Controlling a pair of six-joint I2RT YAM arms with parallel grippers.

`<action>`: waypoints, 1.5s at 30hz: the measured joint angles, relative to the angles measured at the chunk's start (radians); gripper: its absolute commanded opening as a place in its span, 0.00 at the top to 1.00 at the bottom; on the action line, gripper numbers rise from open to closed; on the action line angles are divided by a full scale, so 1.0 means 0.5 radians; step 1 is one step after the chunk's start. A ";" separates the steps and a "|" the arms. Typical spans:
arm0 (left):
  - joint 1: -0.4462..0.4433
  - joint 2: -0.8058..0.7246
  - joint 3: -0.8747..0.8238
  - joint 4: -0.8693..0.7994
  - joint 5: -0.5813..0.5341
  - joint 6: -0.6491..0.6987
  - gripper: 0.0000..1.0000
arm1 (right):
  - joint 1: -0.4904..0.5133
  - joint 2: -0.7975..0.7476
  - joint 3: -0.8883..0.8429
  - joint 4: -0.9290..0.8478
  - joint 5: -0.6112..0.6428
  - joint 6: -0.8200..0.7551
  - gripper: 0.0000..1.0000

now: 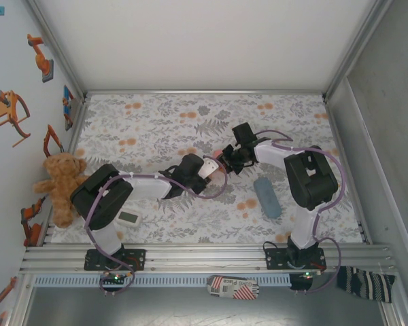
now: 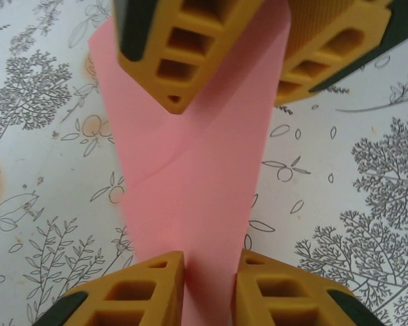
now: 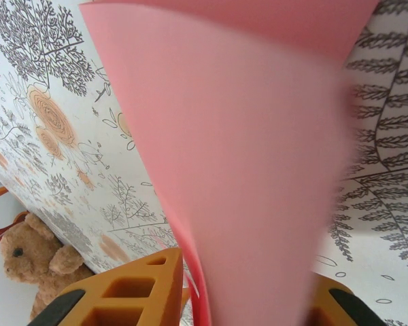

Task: Fold a paper plane with a square sheet of paper (pick it up from the middle)
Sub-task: Fold the wing for the fifth time at the center of the table.

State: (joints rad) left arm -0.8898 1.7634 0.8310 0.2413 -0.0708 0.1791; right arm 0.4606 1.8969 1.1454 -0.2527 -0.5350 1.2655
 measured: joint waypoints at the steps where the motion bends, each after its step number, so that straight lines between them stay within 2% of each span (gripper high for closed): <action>1: 0.000 0.004 0.000 -0.002 0.005 -0.003 0.84 | 0.000 0.000 0.000 0.000 0.000 0.002 0.69; 7: 0.003 0.005 0.002 -0.008 0.069 -0.019 0.89 | -0.023 0.000 0.000 0.002 0.009 -0.031 0.43; 14: 0.060 0.027 0.045 -0.081 0.245 -0.072 0.91 | -0.160 -0.040 0.000 -0.078 0.085 -0.236 0.29; 25: 0.097 0.147 0.199 -0.246 0.517 -0.114 0.92 | -0.359 -0.345 0.000 -0.160 0.303 -0.602 0.29; 35: 0.133 0.224 0.319 -0.382 0.665 -0.136 0.93 | -0.399 -0.434 -0.019 -0.205 0.402 -0.748 0.30; 45: 0.263 0.346 0.591 -0.668 0.842 -0.410 0.95 | -0.416 -0.512 -0.089 -0.204 0.439 -0.939 0.35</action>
State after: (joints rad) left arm -0.7582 1.9362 1.1267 -0.0929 0.3504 -0.0257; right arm 0.2527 1.6409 1.1011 -0.3550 -0.3153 0.7959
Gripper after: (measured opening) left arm 0.064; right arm 0.657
